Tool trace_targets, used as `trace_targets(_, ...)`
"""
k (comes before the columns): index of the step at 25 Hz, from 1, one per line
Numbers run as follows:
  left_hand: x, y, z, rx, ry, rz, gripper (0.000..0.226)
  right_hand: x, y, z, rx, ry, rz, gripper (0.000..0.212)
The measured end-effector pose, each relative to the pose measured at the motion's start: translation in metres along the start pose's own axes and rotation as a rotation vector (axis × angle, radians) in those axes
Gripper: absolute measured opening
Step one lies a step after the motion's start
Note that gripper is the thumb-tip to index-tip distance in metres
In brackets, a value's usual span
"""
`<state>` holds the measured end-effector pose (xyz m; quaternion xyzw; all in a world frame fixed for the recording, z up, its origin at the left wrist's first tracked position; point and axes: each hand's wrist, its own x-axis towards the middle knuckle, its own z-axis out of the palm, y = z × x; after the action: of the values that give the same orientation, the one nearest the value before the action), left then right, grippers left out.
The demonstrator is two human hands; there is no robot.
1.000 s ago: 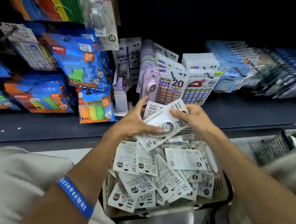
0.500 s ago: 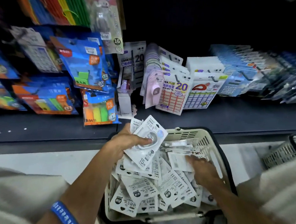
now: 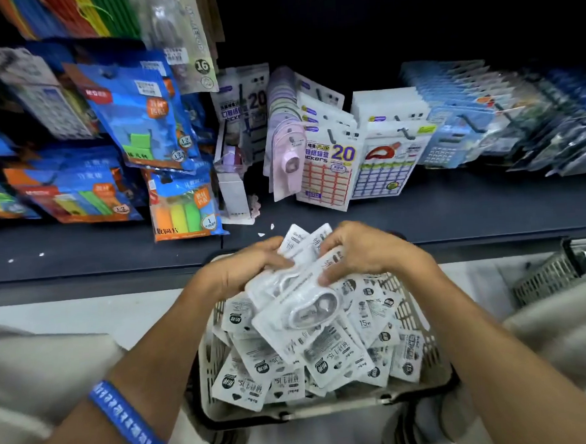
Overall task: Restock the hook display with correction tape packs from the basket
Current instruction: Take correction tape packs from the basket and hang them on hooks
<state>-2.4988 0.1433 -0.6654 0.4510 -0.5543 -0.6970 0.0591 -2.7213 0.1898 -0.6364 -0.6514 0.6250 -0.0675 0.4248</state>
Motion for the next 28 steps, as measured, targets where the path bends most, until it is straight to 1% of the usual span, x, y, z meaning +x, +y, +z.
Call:
trace_targets(1, -0.001, -0.001, 0.003, -0.064, -0.062, -0.019, 0.036, 0.003, -0.002, 0.008, 0.109, 0.044, -0.034, 0.025)
trace_targets(2, -0.001, -0.002, 0.005, -0.043, -0.081, -0.027, 0.035, 0.006, -0.003, 0.017, 0.266, 0.106, -0.069, 0.026)
trace_targets(3, -0.001, -0.003, 0.007, 0.014, -0.078, -0.030, 0.040, 0.010, -0.001, 0.027, 0.443, 0.203, -0.097, 0.027)
trace_targets(4, -0.001, -0.004, 0.009, 0.095, -0.050, -0.028, 0.048, 0.016, 0.003, 0.036, 0.593, 0.343, -0.097, 0.025)
trace_targets(5, 0.000, -0.003, 0.008, 0.168, 0.004, -0.025, 0.054, 0.019, 0.009, 0.043, 0.685, 0.527, -0.060, 0.020)
trace_targets(6, 0.001, -0.002, 0.006, 0.215, 0.080, -0.017, 0.057, 0.020, 0.021, 0.049, 0.671, 0.703, 0.022, 0.013)
trace_targets(7, 0.002, -0.001, 0.001, 0.234, 0.177, -0.002, 0.058, 0.018, 0.038, 0.053, 0.486, 0.777, 0.111, 0.007)
trace_targets(8, 0.002, -0.001, -0.005, 0.225, 0.278, 0.020, 0.057, 0.012, 0.057, 0.059, 0.139, 0.696, 0.200, 0.025)
trace_targets(9, 0.001, -0.002, -0.011, 0.207, 0.368, 0.044, 0.055, 0.005, 0.079, 0.072, -0.202, 0.438, 0.235, 0.057)
trace_targets(10, 0.001, -0.003, -0.017, 0.189, 0.433, 0.058, 0.055, -0.003, 0.095, 0.088, -0.429, 0.150, 0.208, 0.088)
trace_targets(11, 0.001, -0.004, -0.021, 0.174, 0.473, 0.057, 0.057, -0.009, 0.105, 0.103, -0.532, -0.056, 0.149, 0.109)
trace_targets(12, 0.001, -0.006, -0.023, 0.175, 0.500, 0.045, 0.061, -0.012, 0.110, 0.117, -0.564, -0.174, 0.063, 0.118)
trace_targets(13, 0.001, -0.008, -0.024, 0.191, 0.527, 0.033, 0.067, -0.011, 0.111, 0.127, -0.586, -0.214, -0.049, 0.118)
trace_targets(14, 0.002, -0.009, -0.025, 0.203, 0.550, 0.028, 0.073, -0.007, 0.109, 0.133, -0.619, -0.210, -0.152, 0.111)
trace_targets(16, 0.002, -0.010, -0.026, 0.194, 0.569, 0.025, 0.078, 0.003, 0.100, 0.138, -0.664, -0.168, -0.311, 0.093)
trace_targets(17, 0.001, -0.011, -0.026, 0.191, 0.571, 0.026, 0.077, 0.007, 0.092, 0.138, -0.633, -0.140, -0.346, 0.081)
trace_targets(18, 0.001, -0.010, -0.026, 0.194, 0.574, 0.028, 0.076, 0.009, 0.085, 0.137, -0.543, -0.104, -0.347, 0.067)
trace_targets(19, 0.000, -0.009, -0.028, 0.199, 0.583, 0.028, 0.073, 0.011, 0.077, 0.131, -0.382, -0.058, -0.308, 0.050)
trace_targets(20, -0.002, -0.007, -0.030, 0.191, 0.602, 0.033, 0.070, 0.012, 0.070, 0.121, -0.154, -0.018, -0.224, 0.035)
trace_targets(21, -0.003, -0.005, -0.034, 0.163, 0.623, 0.047, 0.067, 0.010, 0.065, 0.106, 0.093, 0.005, -0.115, 0.026)
trace_targets(22, -0.005, -0.003, -0.038, 0.121, 0.641, 0.071, 0.065, 0.010, 0.062, 0.088, 0.323, 0.028, 0.001, 0.030)
trace_targets(24, -0.008, 0.000, -0.043, 0.010, 0.662, 0.123, 0.067, 0.005, 0.062, 0.056, 0.816, 0.101, 0.183, 0.064)
trace_targets(25, -0.010, 0.001, -0.044, -0.043, 0.662, 0.142, 0.067, 0.003, 0.061, 0.046, 1.058, 0.163, 0.222, 0.074)
trace_targets(26, -0.012, 0.001, -0.043, -0.087, 0.648, 0.149, 0.064, 0.003, 0.058, 0.041, 1.243, 0.223, 0.240, 0.071)
trace_targets(27, -0.013, 0.001, -0.039, -0.127, 0.613, 0.143, 0.061, 0.003, 0.051, 0.040, 1.342, 0.255, 0.256, 0.059)
trace_targets(28, -0.013, 0.001, -0.034, -0.170, 0.554, 0.123, 0.058, 0.005, 0.041, 0.042, 1.385, 0.267, 0.288, 0.045)
